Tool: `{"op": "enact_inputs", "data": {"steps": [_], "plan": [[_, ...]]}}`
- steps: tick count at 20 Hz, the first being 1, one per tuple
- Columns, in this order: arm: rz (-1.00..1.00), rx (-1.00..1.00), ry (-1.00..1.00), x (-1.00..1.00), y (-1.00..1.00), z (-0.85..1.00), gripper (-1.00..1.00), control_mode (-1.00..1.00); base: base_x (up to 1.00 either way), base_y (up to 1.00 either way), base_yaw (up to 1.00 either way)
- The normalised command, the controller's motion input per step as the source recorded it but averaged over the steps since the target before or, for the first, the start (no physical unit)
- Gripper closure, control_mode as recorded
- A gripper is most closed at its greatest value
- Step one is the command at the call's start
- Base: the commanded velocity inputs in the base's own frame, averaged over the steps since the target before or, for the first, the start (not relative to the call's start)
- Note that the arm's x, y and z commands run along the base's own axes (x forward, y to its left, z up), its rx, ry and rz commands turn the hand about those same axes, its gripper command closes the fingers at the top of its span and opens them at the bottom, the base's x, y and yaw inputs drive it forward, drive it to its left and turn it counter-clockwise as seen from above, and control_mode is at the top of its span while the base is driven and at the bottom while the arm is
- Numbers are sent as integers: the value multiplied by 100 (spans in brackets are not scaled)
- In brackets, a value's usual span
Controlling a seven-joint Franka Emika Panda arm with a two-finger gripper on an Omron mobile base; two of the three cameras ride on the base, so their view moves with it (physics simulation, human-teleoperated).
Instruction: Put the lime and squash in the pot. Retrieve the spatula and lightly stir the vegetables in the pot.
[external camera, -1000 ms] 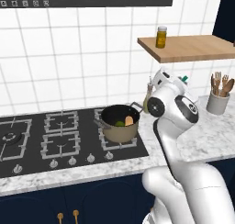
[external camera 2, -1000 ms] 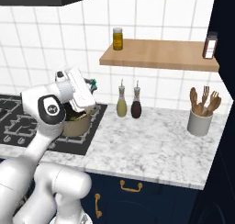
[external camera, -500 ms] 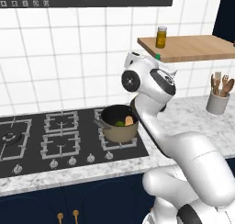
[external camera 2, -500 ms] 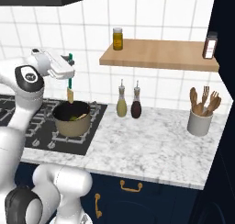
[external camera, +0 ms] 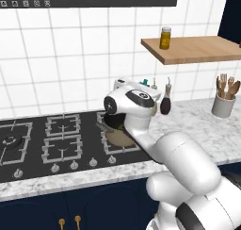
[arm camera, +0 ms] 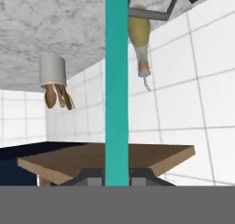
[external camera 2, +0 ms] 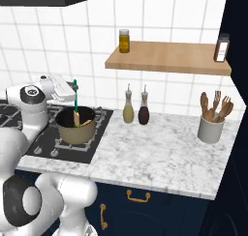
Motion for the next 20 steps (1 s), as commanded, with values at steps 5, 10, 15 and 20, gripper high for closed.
{"op": "enact_inputs", "data": {"steps": [5, 10, 15, 20], "plan": [[-14, -12, 15, 17, 42, -72, 100, -100, 0, 0, 0], [-15, -5, 2, 19, 48, -20, 100, -100, 0, 0, 0], [-3, 0, 0, 45, 13, 0, 100, -100, 0, 0, 0], [0, 2, -22, -40, -23, -22, 100, -100, 0, 0, 0]]}}
